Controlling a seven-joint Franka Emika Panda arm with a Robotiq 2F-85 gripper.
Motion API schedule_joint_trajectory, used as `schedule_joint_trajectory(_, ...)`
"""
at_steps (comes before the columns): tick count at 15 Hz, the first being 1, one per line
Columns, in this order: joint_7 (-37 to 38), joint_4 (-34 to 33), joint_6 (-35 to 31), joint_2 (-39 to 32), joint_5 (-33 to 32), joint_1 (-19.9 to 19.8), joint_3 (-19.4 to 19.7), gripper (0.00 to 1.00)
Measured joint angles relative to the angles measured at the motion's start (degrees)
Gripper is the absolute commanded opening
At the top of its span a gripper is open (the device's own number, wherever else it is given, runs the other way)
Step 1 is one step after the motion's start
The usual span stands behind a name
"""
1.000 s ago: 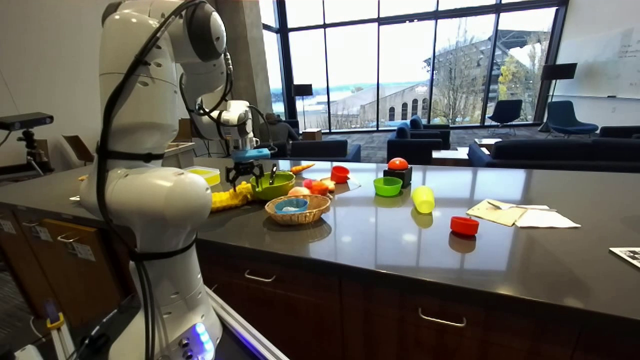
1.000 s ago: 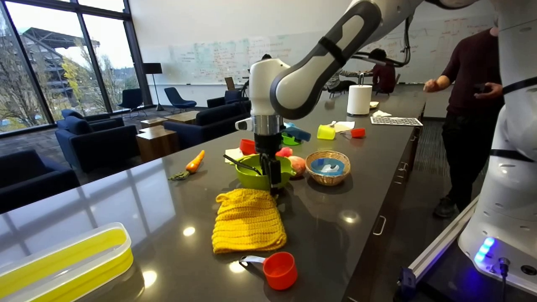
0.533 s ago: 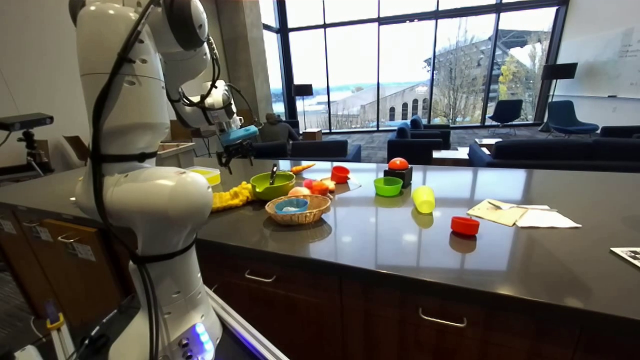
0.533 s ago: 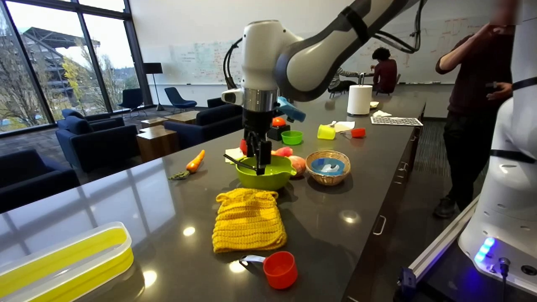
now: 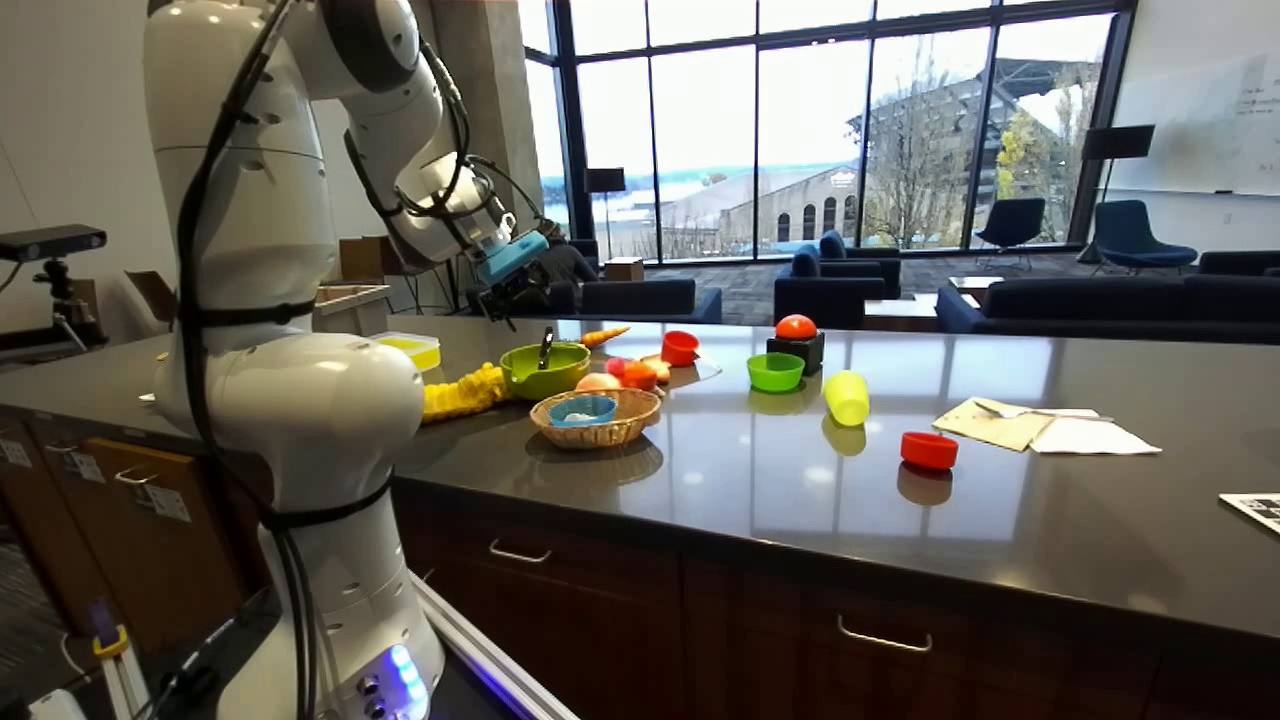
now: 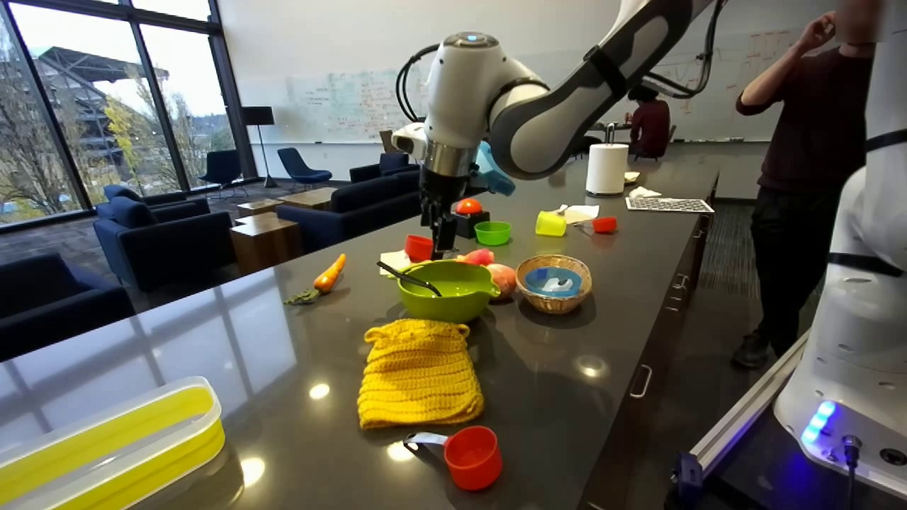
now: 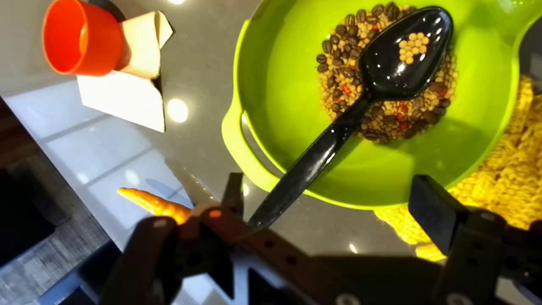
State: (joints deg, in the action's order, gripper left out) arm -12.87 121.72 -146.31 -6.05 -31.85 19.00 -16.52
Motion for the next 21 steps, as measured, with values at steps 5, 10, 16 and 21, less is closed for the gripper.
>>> schedule_joint_trajectory(5,-7.4,-1.2,-11.1,-4.9,15.3,-1.1,-1.3,1.00)
schedule_joint_trajectory(10,-12.7,-5.9,-15.7,-10.8,23.1,-2.0,-5.1,1.00)
schedule_joint_trajectory(16,-9.3,-9.6,-15.7,-13.3,17.5,-1.3,-1.2,1.00)
schedule_joint_trajectory(21,-5.2,-11.1,-15.7,-13.7,14.8,-1.1,2.3,1.00)
